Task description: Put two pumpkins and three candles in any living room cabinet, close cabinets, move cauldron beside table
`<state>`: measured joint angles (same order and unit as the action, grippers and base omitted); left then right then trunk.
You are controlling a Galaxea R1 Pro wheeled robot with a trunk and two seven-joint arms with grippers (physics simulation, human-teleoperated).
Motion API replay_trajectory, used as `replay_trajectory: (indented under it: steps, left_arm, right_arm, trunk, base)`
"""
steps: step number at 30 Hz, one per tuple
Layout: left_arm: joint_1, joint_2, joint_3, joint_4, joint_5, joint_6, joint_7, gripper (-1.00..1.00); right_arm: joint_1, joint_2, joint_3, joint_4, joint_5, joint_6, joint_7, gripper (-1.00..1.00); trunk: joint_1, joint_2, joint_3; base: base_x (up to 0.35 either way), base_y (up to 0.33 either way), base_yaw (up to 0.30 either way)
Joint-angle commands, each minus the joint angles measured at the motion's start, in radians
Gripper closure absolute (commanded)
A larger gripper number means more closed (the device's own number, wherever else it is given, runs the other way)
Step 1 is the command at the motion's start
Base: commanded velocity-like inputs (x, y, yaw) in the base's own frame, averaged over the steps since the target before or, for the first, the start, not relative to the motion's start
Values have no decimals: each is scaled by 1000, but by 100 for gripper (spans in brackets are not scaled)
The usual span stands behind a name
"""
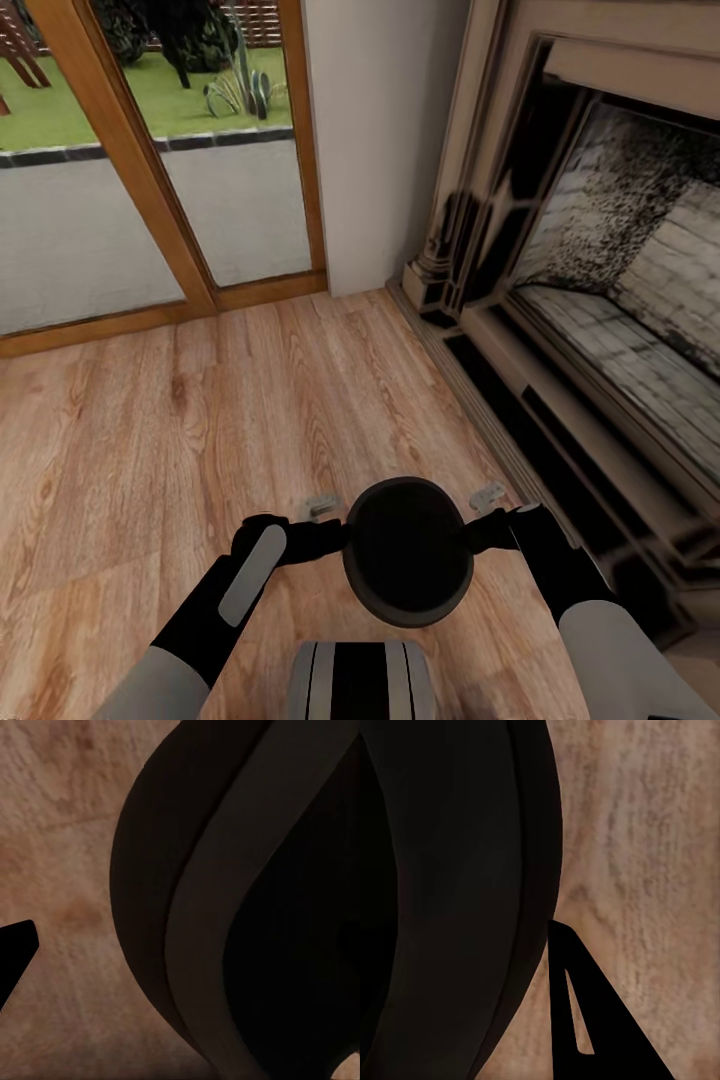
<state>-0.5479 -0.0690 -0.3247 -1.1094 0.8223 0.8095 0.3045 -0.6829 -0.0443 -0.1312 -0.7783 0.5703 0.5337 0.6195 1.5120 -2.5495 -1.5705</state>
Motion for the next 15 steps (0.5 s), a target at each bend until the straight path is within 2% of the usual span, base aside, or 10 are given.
replay_trajectory:
  steps: [1, 6, 15]
  left_arm:
    - [-9, 0, 1, -1, 11, 10, 10, -100]
    - [-39, -4, 5, 5, 12, 34, 12, -100]
    - [-44, -18, 6, 34, 12, 31, 15, -100]
  right_arm:
    - [0, 0, -4, 119, 29, -11, -9, 100]
    - [0, 0, -4, 118, 29, -11, -9, 100]
    - [0, -1, -1, 117, 29, -12, 5, 100]
  trunk:
    - [184, 0, -5]
    - [187, -2, -24]
    - [191, -4, -59]
  base:
    - [0, 0, 0]
    - [0, 0, 0]
    - [0, 0, 0]
